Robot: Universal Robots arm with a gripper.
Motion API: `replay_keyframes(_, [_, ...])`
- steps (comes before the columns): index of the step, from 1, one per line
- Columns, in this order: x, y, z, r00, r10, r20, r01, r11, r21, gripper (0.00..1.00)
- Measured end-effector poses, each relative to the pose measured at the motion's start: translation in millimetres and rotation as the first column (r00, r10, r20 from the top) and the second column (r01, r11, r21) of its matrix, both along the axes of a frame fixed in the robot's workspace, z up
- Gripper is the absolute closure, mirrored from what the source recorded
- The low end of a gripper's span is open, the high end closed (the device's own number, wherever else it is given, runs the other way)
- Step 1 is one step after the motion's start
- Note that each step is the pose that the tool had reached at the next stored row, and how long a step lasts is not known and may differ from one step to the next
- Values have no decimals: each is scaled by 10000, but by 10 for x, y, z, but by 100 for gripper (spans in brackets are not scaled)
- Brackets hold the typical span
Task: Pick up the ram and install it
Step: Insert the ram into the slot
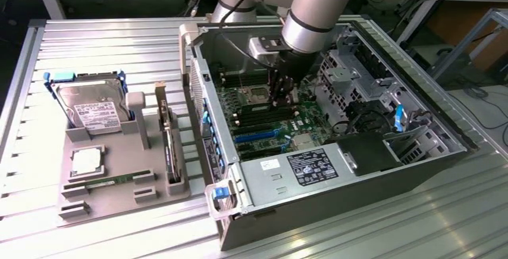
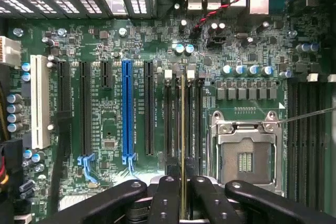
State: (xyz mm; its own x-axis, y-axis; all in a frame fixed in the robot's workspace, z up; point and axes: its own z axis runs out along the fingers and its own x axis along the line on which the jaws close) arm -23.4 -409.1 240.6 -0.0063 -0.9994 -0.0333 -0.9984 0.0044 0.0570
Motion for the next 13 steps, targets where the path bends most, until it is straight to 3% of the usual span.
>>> replay_keyframes(5, [10,-1,-69,10000,15,1,-15,10000,0,86])
replay_keyframes(7, [9,-34,-114,10000,14,1,-14,10000,1,86])
replay_keyframes(13, [10,-42,-163,10000,16,0,-16,10000,-1,86])
